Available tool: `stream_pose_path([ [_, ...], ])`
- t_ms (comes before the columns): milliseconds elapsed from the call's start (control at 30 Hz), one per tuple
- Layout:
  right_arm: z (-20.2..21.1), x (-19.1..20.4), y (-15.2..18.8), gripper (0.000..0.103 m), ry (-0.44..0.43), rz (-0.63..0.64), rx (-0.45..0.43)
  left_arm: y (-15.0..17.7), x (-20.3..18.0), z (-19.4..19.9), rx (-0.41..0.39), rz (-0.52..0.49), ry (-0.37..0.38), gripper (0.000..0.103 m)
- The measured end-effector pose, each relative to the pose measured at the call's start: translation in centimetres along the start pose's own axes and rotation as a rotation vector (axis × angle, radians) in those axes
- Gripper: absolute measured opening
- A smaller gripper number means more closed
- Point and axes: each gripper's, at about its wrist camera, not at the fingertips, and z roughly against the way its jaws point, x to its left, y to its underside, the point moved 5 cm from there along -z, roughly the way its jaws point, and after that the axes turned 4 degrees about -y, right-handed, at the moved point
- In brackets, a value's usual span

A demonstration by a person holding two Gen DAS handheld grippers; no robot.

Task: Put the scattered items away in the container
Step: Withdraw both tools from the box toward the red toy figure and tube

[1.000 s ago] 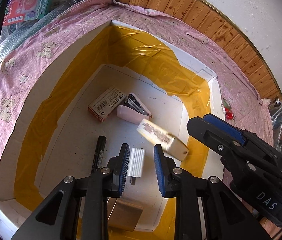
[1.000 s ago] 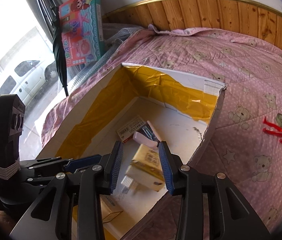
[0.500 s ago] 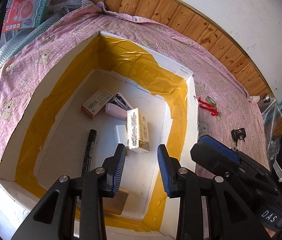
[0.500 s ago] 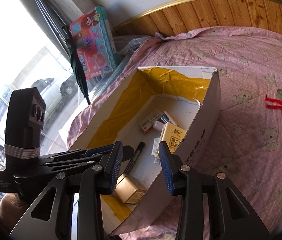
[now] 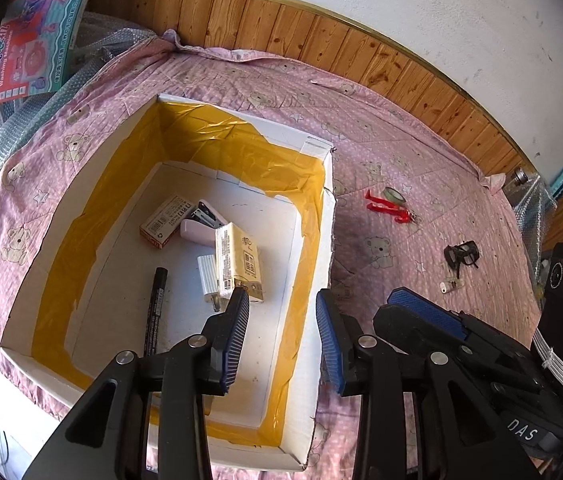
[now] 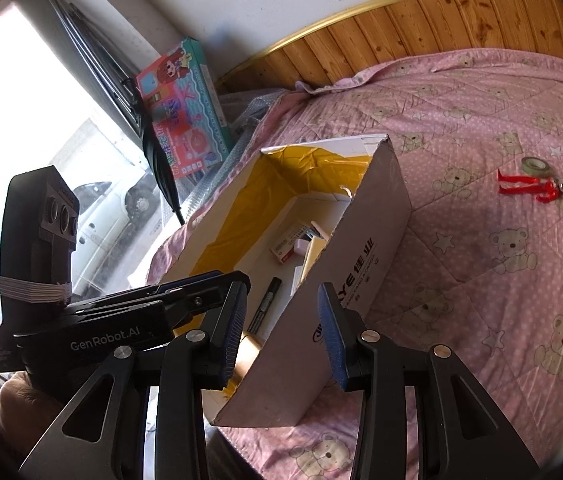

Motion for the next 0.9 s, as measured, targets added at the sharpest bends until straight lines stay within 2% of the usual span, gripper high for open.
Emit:
stream_pose_path([
  [367,2.7,-4.7,0.7,0.040,0.026,-0.103,-0.045,0.3,-5.6,0.1,-0.004,-0.125,0.020,0.039],
  [900,6.3,-14.5,0.9,0.041,0.096,-0.308,-0.126,-1.0,-14.5,-5.8,0.072,-0.285,0.056,0.050],
])
